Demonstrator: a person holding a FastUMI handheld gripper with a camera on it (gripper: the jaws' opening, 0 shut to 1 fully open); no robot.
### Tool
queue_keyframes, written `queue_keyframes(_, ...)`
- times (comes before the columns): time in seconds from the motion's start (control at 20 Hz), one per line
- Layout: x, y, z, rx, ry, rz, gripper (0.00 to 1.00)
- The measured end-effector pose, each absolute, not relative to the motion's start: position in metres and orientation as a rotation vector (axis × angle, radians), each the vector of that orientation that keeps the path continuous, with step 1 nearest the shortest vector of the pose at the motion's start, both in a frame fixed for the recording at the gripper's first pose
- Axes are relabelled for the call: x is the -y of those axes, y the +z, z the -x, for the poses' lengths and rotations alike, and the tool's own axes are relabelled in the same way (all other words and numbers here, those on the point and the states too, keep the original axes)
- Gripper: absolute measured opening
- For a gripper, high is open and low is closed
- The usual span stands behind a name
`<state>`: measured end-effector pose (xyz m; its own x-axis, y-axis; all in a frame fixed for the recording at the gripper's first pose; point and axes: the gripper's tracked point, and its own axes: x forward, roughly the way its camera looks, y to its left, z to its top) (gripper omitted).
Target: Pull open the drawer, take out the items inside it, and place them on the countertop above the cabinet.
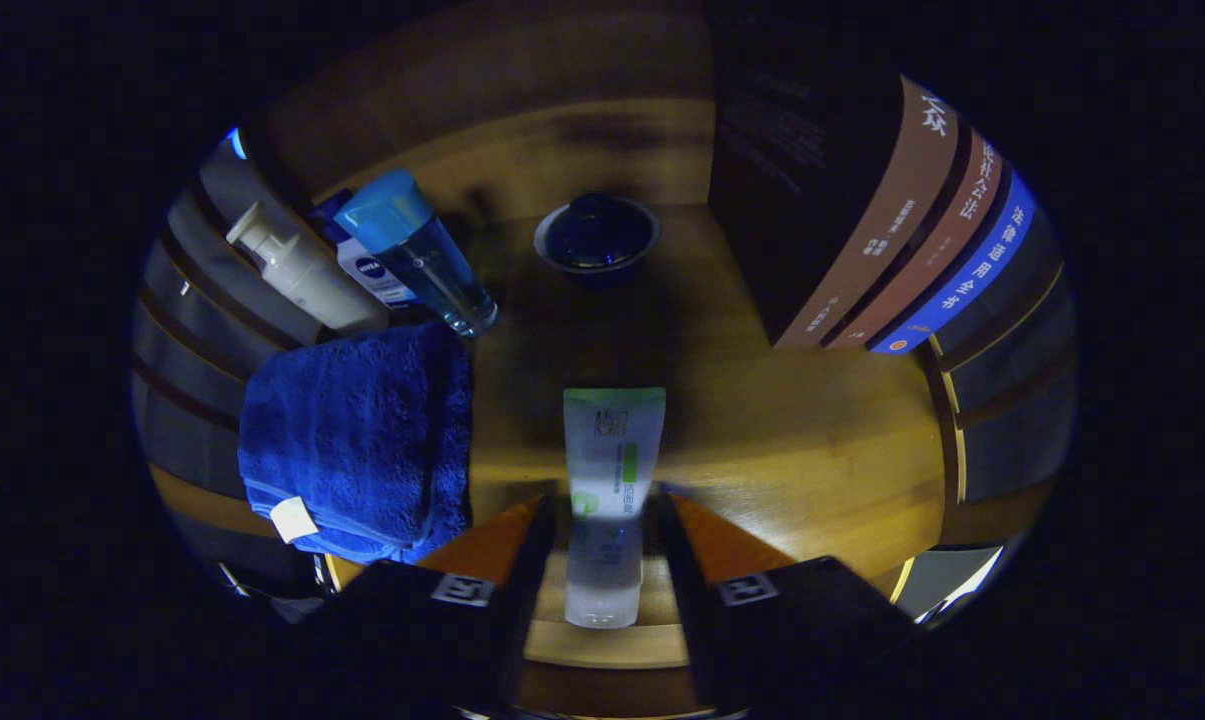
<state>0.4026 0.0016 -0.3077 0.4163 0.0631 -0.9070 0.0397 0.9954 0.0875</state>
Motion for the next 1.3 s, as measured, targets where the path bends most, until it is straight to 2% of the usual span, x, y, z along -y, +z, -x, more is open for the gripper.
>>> queue_keyframes(0.15, 0.004, -0.296, -0.398, -1.117, 0.008, -0.079, 1.0)
queue_keyframes(0.5, 0.003, -0.262, -0.373, -0.888, -0.022, -0.042, 1.0)
queue_keyframes(0.85, -0.011, -0.213, -0.322, -0.504, -0.054, -0.014, 1.0)
queue_keyframes(1.3, -0.038, -0.158, -0.198, -0.12, -0.004, 0.035, 1.0)
